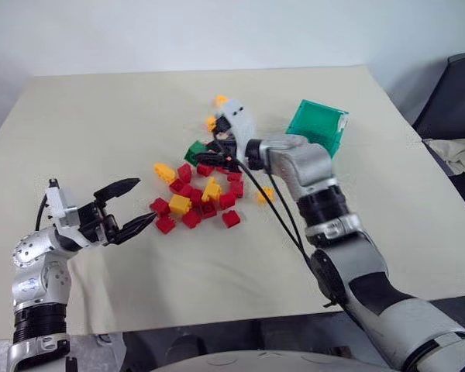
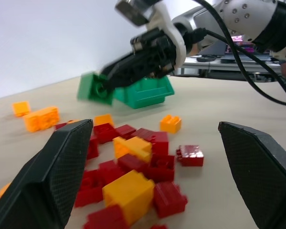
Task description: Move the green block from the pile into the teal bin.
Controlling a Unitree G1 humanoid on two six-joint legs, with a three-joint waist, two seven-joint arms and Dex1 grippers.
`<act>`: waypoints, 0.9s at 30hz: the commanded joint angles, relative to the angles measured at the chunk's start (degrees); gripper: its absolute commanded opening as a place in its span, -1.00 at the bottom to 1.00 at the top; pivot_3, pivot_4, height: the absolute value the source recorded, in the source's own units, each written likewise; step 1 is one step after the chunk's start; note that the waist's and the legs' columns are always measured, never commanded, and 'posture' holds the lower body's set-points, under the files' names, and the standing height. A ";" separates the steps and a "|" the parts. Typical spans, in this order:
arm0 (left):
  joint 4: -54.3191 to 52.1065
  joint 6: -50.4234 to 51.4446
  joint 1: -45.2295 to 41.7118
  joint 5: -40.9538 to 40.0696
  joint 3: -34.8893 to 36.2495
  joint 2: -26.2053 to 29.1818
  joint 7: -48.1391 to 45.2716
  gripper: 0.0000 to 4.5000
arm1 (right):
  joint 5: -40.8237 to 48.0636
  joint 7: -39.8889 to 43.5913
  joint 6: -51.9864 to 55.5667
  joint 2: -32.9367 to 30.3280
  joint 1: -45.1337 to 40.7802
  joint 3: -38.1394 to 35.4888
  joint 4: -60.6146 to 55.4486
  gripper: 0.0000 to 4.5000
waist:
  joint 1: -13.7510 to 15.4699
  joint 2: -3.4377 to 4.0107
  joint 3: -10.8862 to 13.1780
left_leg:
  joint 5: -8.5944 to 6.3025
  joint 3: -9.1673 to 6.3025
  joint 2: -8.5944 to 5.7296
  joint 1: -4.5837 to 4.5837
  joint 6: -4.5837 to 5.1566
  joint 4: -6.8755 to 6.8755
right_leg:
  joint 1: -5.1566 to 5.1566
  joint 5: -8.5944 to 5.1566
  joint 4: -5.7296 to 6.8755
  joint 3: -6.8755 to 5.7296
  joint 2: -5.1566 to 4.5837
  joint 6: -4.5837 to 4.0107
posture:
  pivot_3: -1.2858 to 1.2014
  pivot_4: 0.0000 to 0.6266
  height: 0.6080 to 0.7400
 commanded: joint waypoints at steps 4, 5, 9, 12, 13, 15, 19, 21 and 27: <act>-5.50 0.79 -4.31 5.41 -5.43 -2.17 8.44 1.00 | 0.28 -7.49 4.78 -7.67 5.78 -5.39 -16.35 -0.09 | 0.64 0.01 0.01 | 0.00 0.02 -0.19 0.01 0.00 0.00 | 0.00 0.00 -0.02 -0.02 0.07 0.00 | 0.03 -0.52 1.00; -6.01 1.09 -5.56 6.29 -6.56 -3.17 10.30 1.00 | -0.06 -8.91 5.85 -9.53 7.00 -6.83 -18.49 -0.09 | 0.88 0.03 0.03 | 0.00 0.01 -0.19 0.01 -0.01 0.00 | 0.00 0.00 -0.01 -0.02 0.07 0.00 | 0.03 -0.52 1.00; -4.79 1.73 -12.67 10.93 -11.12 -7.26 16.54 1.00 | 0.18 -15.33 10.53 -15.87 9.89 -15.75 -22.56 -0.09 | 2.23 0.04 0.05 | 0.03 0.02 -0.29 0.00 0.05 0.04 | 0.02 0.02 -0.03 -0.03 0.06 0.04 | 0.03 -0.52 1.00; -1.45 2.62 -18.47 13.36 -13.45 -10.06 20.33 1.00 | -1.59 -19.32 7.07 -19.81 10.12 -18.21 -17.34 -0.09 | 2.24 0.08 0.08 | 0.07 0.06 -0.39 0.01 0.11 0.05 | 0.06 0.08 -0.13 0.03 0.06 0.15 | 0.03 -0.52 1.00; -0.09 2.49 -19.98 14.32 -14.18 -10.69 21.06 1.00 | -1.92 -20.21 5.49 -20.56 9.87 -18.36 -15.00 -0.09 | 2.19 0.08 0.08 | 0.08 0.06 -0.40 0.02 0.14 0.04 | 0.12 0.10 -0.18 0.03 0.06 0.17 | 0.03 -0.52 1.00; 2.68 2.44 -22.37 15.82 -15.03 -11.63 22.26 1.00 | -1.94 -21.23 2.28 -21.11 9.06 -18.17 -10.78 -0.09 | 1.68 0.10 0.08 | 0.09 0.09 -0.41 0.07 0.18 0.02 | 0.17 0.13 -0.28 0.07 0.09 0.23 | 0.03 -0.52 1.00; 9.61 1.67 -28.21 19.54 -17.26 -13.32 24.39 1.00 | -0.83 -20.37 -4.95 -21.20 5.87 -17.90 0.97 0.23 | 1.31 0.26 0.18 | 0.18 0.19 -0.43 0.11 0.31 -0.04 | 0.13 0.17 -0.30 0.23 0.17 0.30 | 0.03 -0.52 1.00; 12.98 1.41 -31.19 20.36 -17.54 -14.26 25.23 1.00 | -1.25 -19.86 -11.12 -21.56 4.15 -17.28 7.21 0.51 | 1.52 0.29 0.20 | 0.22 0.19 -0.45 0.08 0.33 -0.03 | 0.13 0.21 -0.33 0.23 0.16 0.37 | 0.03 -0.52 1.00; 17.57 0.32 -33.97 21.49 -16.80 -14.33 26.30 1.00 | 2.07 -16.70 -14.40 -21.37 -0.24 -17.54 12.58 0.99 | 1.76 0.31 0.21 | 0.33 0.22 -0.48 0.02 0.15 -0.04 | 0.14 0.25 -0.49 0.30 0.14 0.45 | 0.03 -0.52 1.00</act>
